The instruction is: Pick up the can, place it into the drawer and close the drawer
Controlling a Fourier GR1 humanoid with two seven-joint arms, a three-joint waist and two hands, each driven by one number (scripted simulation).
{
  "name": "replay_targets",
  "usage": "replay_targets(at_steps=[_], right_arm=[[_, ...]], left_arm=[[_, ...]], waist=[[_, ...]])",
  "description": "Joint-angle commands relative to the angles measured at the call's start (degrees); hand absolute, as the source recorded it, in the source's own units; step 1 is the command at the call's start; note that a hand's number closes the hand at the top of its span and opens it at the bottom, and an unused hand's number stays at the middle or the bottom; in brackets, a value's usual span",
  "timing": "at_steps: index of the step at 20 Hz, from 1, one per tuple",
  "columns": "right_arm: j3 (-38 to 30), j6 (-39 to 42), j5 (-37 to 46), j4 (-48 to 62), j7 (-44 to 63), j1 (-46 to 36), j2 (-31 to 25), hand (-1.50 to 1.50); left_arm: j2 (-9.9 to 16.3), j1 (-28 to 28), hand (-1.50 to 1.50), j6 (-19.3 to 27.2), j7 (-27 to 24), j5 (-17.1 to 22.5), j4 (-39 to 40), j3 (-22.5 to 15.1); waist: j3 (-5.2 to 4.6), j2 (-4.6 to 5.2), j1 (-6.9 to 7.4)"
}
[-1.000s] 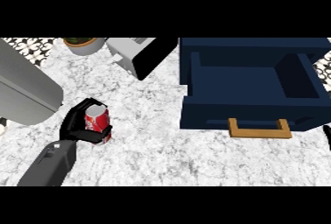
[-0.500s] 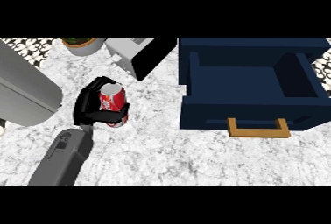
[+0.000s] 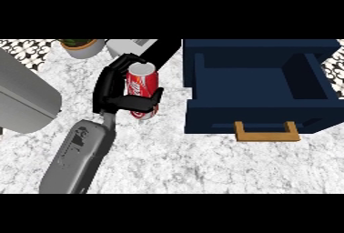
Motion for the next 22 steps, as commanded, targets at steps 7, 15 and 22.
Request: replay_targets(at_steps=[7, 15, 22], right_arm=[[-2.43, 0.8, -1.8, -0.43, 0.98, -0.55, -0.33, -1.5], [-1.3, 0.74, -0.5, -0.18, 3.15, -2.71, -0.25, -1.5], [-1.09, 1.32, 0.5, -0.02, 1.87, -1.82, 0.56, -1.5]], left_arm=[[-5.33, -17.38, 1.5, 7.28, 13.59, -8.2, -0.24, -2.03], [-5.79, -33.09, 1.5, 10.0, 14.89, -4.53, 14.13, -0.75], [-5.82, -43.39, 1.5, 15.25, 16.8, -0.49, 22.25, -4.85]], waist=[[-0.02, 0.19, -0.76], [-0.03, 0.42, -1.35], [-0.01, 0.39, -1.88]])
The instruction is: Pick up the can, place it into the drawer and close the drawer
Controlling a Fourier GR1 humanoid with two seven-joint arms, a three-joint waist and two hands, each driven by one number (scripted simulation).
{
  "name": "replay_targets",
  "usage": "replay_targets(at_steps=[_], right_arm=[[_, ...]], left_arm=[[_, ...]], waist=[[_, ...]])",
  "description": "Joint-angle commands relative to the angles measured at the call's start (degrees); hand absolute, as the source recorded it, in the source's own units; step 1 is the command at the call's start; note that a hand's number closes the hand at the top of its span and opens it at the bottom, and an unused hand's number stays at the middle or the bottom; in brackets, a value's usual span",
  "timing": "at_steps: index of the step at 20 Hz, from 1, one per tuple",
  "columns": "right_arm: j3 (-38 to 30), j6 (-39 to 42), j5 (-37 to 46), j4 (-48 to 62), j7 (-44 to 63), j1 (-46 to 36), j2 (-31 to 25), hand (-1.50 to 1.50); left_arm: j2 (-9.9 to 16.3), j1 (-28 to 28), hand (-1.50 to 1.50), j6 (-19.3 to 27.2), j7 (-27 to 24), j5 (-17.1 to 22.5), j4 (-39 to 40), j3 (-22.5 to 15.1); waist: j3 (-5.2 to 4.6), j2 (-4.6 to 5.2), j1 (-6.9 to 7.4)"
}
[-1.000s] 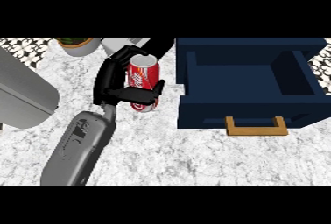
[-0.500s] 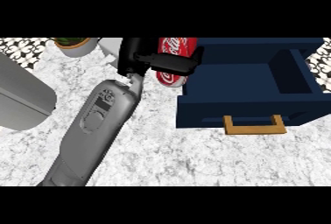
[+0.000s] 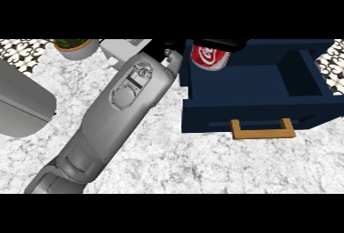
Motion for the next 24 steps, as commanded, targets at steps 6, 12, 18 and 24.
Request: replay_targets(at_steps=[6, 12, 18, 24], right_arm=[[-0.38, 0.21, -0.27, 1.59, 1.5, -3.07, -0.95, -1.5], [0.46, -0.76, 1.34, -0.05, 1.0, -1.56, 1.01, -1.5], [0.16, -0.09, 1.21, 0.5, 1.49, -4.11, -0.76, -1.5], [2.01, -1.03, 2.53, 2.62, 1.21, -6.41, 0.52, -1.5]], left_arm=[[-0.11, -11.88, 1.5, 1.28, -3.11, 5.97, 15.81, -1.0], [-0.11, -14.07, 1.5, 1.5, -7.0, 9.98, 21.04, -3.72], [-0.11, -17.24, 1.5, 3.32, -8.71, 13.98, 28.62, -7.63], [-0.11, -17.15, 1.5, 2.67, -12.96, 16.49, 31.87, -10.11]], waist=[[0.02, 0.3, -0.76], [0.02, 0.27, -1.03], [0.08, 0.7, -2.79], [0.1, 0.95, -3.21]])
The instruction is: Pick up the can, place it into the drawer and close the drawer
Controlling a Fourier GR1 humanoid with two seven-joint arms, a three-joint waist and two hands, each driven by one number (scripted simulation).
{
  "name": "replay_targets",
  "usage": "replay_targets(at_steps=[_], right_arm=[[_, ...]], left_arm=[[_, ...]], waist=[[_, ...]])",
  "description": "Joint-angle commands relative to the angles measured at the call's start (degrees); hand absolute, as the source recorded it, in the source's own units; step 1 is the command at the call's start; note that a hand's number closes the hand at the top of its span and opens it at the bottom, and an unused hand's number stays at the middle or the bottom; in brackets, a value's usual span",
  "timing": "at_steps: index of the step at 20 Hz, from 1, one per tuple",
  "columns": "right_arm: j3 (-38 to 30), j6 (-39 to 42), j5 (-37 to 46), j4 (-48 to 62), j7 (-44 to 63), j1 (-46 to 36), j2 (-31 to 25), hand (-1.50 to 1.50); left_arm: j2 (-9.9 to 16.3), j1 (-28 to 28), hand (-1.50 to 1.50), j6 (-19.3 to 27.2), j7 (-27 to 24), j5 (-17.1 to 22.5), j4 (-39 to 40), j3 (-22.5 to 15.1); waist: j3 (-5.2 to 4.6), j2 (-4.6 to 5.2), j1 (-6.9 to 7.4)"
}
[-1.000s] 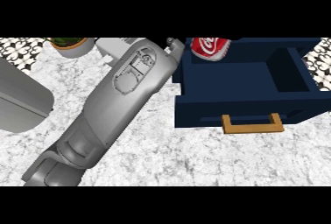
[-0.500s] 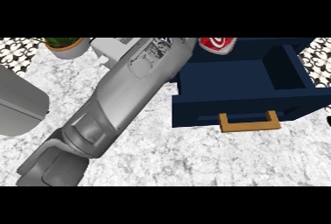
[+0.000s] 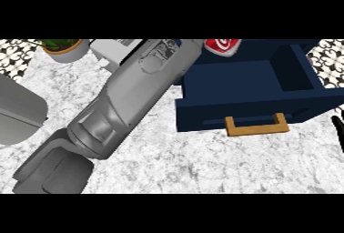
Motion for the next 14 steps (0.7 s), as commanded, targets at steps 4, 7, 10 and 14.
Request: replay_targets(at_steps=[4, 7, 10, 14], right_arm=[[-1.22, 0.57, -1.23, 1.33, 1.16, -2.33, -1.77, -1.5], [-1.42, -0.73, -0.96, 1.97, 1.54, -4.38, -1.48, -1.5], [-0.57, -1.42, -0.47, 1.97, 2.03, -5.82, -1.05, -1.5], [-0.93, -2.01, 0.68, 2.98, 1.83, -6.72, -1.48, -1.5]], left_arm=[[0.0, 0.65, 1.5, 2.92, -4.46, 2.76, 3.99, -4.22], [0.0, 0.18, 1.5, 3.19, -4.24, 4.29, 5.18, -5.5], [0.0, 0.53, 1.5, 3.85, -3.32, 4.67, 4.83, -9.25], [0.0, 4.46, 1.5, 4.97, -7.44, 4.89, 2.98, -12.64]], waist=[[0.03, 0.32, -0.89], [0.06, 0.61, -1.71], [0.05, 0.47, -1.79], [0.01, 0.35, -1.48]])
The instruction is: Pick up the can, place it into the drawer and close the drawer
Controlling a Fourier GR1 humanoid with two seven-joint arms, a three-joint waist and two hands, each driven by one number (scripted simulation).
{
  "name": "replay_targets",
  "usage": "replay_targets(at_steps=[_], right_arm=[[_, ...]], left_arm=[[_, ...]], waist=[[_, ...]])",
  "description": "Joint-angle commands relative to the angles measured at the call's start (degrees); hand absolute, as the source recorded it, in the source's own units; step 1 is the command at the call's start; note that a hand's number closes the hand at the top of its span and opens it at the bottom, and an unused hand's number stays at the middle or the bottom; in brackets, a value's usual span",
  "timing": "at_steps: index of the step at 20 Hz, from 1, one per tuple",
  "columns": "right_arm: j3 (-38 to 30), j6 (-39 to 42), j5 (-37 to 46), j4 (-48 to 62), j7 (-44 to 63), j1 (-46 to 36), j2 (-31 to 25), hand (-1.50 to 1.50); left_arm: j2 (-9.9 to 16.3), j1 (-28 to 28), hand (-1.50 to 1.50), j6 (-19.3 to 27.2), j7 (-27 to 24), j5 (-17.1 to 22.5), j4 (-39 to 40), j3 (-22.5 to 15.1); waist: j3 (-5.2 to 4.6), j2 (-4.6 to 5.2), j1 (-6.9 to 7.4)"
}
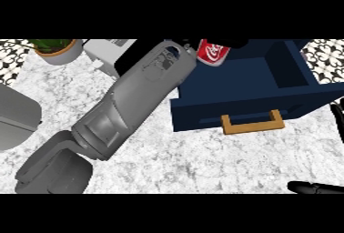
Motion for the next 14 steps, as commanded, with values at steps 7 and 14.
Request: replay_targets(at_steps=[7, 14], right_arm=[[0.78, 0.64, 0.89, 0.77, -0.96, 0.05, -0.11, -1.5], [2.39, 0.2, 0.91, -3.96, 1.26, 1.15, 0.75, -1.5]], left_arm=[[0.0, 0.85, -1.5, 5.34, -0.55, 2.55, 0.91, -4.76], [0.0, 1.67, -1.5, 8.78, -0.84, 4.18, 1.17, -6.72]], waist=[[0.03, 0.35, -1.72], [-0.02, 0.13, -1.78]])
